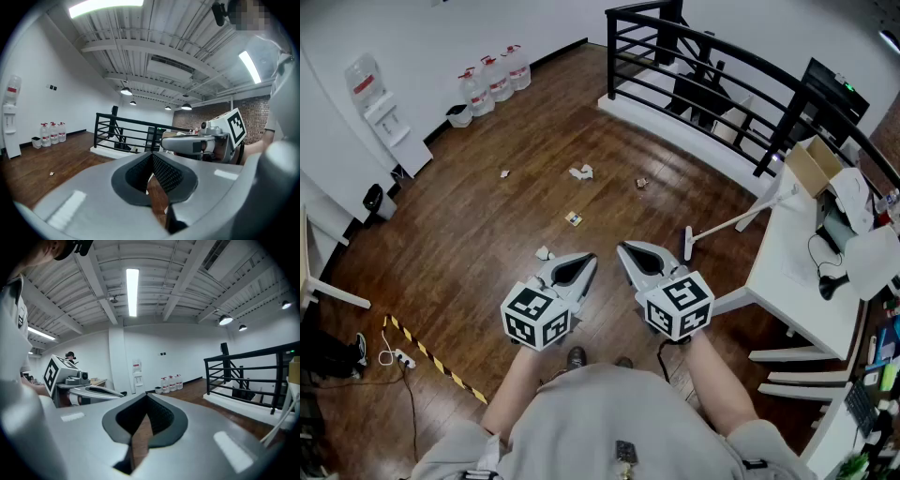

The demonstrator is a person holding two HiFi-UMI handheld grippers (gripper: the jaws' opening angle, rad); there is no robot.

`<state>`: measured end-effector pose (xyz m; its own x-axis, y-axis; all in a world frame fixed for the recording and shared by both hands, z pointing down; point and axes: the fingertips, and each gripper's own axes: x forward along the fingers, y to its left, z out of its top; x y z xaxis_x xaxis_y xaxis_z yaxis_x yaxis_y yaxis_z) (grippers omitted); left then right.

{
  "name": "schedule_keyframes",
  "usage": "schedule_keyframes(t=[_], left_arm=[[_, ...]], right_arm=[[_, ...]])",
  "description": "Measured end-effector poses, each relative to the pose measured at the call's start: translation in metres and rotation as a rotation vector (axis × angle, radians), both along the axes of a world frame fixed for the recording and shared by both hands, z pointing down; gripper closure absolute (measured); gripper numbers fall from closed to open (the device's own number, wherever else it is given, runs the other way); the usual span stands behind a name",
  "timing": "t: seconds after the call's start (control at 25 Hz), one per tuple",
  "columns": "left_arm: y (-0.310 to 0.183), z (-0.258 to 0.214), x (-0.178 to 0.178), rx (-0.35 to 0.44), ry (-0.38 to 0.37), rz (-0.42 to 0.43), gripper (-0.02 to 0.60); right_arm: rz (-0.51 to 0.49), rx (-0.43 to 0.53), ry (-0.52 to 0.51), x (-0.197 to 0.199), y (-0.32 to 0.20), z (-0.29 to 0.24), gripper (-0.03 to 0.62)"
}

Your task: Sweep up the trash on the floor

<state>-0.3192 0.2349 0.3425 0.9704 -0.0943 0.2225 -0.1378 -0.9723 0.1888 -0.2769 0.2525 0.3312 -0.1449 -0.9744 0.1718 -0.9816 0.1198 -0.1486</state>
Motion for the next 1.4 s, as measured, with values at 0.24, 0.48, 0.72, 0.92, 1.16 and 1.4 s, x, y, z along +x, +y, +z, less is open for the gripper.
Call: schedule_keyframes(t=[0.24,0.48,0.72,0.92,1.16,1.4], left_arm=[[0.018,-0.004,0.038,0.042,0.005,0.041,0.577],[0.019,-0.007,0.071,0.057,0.005,0.097,0.577],[-0.002,0.002,0.129,0.038,0.029,0.193,0.576],[-0.035,0.005,0.190,0.029,0.057,0.285,0.577],[-0.076,0.006,0.257,-0.005,0.073,0.391,0.577],[-0.095,0.013,0.321,-0.019,0.056,0.494,0.577]], right_arm=[[0.008,-0.001,0.022,0.031,0.015,0.007,0.594],[0.073,0.008,-0.002,0.067,0.020,0.009,0.594],[0.161,-0.020,0.005,0.120,0.005,0.019,0.594],[0.231,-0.039,0.034,0.181,-0.024,0.013,0.594],[0.321,-0.081,0.055,0.253,-0.060,0.005,0.594],[0.496,-0.103,0.047,0.317,-0.063,0.005,0.594]])
